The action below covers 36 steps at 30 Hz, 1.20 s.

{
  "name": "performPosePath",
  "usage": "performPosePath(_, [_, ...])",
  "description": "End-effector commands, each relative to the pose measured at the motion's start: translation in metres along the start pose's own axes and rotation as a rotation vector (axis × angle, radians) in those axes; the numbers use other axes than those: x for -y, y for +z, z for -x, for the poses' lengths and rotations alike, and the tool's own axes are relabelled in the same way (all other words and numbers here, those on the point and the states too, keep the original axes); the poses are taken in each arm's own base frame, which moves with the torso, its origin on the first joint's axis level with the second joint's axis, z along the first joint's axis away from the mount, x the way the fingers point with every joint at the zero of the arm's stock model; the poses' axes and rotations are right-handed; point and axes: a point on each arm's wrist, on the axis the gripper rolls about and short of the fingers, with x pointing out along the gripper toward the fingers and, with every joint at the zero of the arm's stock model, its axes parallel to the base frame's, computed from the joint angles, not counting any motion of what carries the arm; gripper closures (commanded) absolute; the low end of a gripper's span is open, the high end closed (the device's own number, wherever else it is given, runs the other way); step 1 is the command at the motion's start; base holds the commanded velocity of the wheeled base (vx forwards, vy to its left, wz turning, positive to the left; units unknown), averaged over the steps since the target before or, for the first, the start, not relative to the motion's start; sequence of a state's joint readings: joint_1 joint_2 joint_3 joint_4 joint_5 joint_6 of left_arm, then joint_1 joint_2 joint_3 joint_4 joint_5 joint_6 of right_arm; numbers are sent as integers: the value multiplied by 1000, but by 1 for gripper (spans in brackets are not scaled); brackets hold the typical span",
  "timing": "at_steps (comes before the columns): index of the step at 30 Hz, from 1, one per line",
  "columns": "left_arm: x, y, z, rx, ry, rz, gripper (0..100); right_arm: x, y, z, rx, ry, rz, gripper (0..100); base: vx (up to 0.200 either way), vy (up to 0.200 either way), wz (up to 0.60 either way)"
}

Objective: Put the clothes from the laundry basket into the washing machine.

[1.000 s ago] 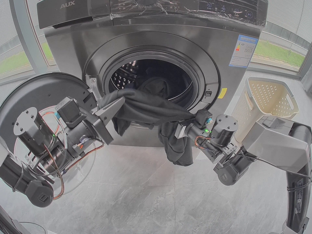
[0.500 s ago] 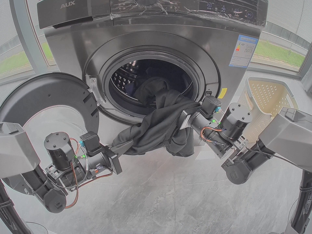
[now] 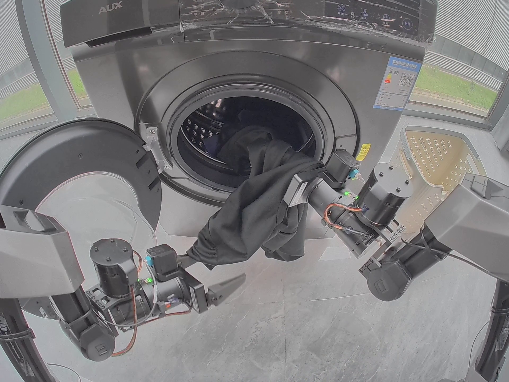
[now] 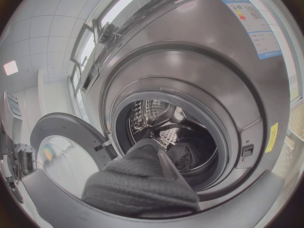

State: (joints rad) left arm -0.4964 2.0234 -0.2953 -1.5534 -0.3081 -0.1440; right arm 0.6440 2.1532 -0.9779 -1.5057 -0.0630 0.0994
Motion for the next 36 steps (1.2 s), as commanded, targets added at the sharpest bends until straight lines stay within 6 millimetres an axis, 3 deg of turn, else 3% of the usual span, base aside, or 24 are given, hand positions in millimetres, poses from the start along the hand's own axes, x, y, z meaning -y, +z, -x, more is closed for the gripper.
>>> performPosePath(1, [17,-15,8,-71,-49,-14,0,-1,5,-5,25,3,-2,100,0,0,0])
performPosePath(5, [31,-31,20,-165,-141,-53,0,-2,6,-6,27,4,-3,100,0,0,0])
performPosePath(8, [31,-28,14,-146,-170,-68,0,-8,5,-5,23,19,-8,100,0,0,0])
performPosePath(13, [23,13,-13,61,-124,-102,0,-11,-7,-4,-5,23,-11,100,0,0,0])
performPosePath(15, [22,13,-13,65,-123,-103,0,-11,-7,-4,-5,23,-11,100,0,0,0])
performPosePath(18, [20,27,-29,138,-120,-99,0,-14,-12,-5,-15,29,-13,100,0,0,0])
performPosePath(26, [13,25,-58,164,-118,-109,0,-28,-21,-4,-34,43,-24,100,0,0,0])
performPosePath(36, [3,8,-78,137,-83,-110,0,-41,-16,-4,-19,68,-37,100,0,0,0])
